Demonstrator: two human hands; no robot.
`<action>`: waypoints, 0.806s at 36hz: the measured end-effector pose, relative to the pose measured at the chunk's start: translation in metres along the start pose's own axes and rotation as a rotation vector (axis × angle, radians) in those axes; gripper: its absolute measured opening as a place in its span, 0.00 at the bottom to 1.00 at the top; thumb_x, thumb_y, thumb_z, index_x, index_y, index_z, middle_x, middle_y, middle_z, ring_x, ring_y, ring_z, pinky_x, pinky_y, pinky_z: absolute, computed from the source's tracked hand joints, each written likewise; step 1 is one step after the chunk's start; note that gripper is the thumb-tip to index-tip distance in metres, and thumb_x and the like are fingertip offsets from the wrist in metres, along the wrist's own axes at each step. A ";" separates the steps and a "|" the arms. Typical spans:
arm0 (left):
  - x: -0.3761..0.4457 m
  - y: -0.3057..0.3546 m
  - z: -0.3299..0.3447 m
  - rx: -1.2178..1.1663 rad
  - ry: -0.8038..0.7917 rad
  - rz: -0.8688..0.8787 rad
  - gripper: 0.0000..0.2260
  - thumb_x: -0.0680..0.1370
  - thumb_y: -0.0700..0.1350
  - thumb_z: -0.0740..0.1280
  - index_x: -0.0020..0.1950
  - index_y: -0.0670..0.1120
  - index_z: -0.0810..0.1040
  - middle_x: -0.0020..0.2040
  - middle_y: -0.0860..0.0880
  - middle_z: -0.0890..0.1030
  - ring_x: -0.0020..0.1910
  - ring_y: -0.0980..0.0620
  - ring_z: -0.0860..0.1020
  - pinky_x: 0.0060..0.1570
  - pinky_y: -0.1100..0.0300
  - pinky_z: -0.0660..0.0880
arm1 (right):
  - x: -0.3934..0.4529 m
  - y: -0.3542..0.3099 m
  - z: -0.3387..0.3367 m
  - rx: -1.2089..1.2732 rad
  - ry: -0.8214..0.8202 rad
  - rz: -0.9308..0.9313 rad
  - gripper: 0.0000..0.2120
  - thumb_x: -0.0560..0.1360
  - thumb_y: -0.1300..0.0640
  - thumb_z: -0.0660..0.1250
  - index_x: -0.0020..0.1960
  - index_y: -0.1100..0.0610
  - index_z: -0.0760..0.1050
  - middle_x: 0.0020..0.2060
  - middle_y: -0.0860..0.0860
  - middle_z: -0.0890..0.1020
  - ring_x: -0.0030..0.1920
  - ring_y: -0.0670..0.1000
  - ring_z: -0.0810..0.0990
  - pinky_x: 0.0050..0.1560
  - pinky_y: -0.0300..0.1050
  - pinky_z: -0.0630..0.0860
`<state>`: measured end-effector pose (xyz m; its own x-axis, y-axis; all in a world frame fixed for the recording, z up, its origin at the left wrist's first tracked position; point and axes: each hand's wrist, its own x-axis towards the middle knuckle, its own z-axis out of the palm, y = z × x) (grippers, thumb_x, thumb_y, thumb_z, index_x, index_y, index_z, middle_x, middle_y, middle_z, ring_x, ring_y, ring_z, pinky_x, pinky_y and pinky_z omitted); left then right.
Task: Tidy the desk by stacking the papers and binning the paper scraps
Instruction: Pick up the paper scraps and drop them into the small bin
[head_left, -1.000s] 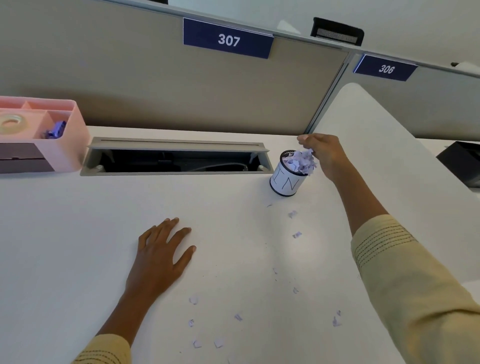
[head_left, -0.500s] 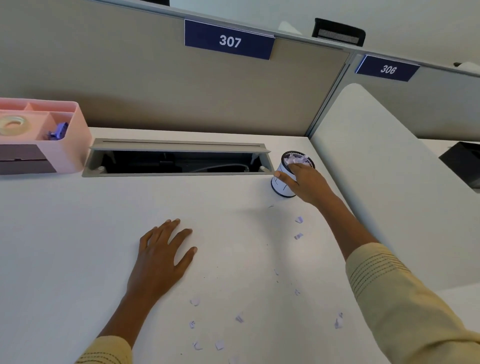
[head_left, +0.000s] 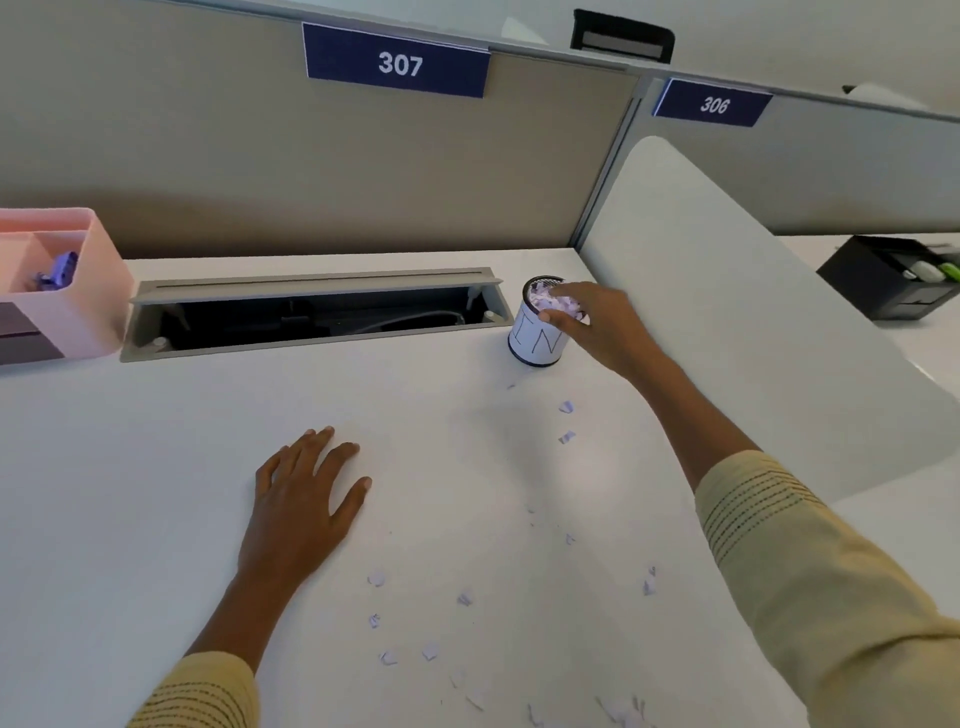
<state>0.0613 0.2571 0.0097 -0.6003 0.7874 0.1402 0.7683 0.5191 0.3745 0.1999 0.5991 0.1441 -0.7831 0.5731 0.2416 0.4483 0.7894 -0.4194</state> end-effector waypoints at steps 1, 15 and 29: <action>0.001 0.000 0.000 0.006 -0.002 -0.002 0.27 0.78 0.63 0.50 0.63 0.48 0.76 0.68 0.44 0.73 0.69 0.43 0.69 0.67 0.46 0.61 | -0.012 -0.002 -0.005 0.021 0.044 0.004 0.18 0.75 0.49 0.68 0.60 0.58 0.77 0.56 0.54 0.82 0.52 0.52 0.79 0.56 0.46 0.75; -0.017 -0.005 0.003 -0.073 -0.103 0.017 0.20 0.81 0.49 0.59 0.71 0.42 0.69 0.76 0.39 0.61 0.76 0.39 0.56 0.72 0.43 0.48 | -0.349 0.011 -0.017 0.246 0.002 0.521 0.27 0.74 0.33 0.57 0.67 0.46 0.71 0.67 0.43 0.73 0.67 0.43 0.70 0.70 0.46 0.66; -0.065 0.010 -0.002 -0.186 -0.093 -0.011 0.19 0.83 0.47 0.56 0.73 0.43 0.68 0.77 0.42 0.59 0.77 0.44 0.54 0.74 0.51 0.45 | -0.423 -0.071 0.048 -0.115 -0.256 0.169 0.59 0.64 0.21 0.58 0.77 0.58 0.39 0.77 0.54 0.41 0.77 0.55 0.42 0.75 0.55 0.43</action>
<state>0.1075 0.2107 0.0057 -0.5791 0.8135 0.0531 0.7023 0.4647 0.5393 0.4784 0.2895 0.0295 -0.7699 0.6356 -0.0566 0.6153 0.7160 -0.3297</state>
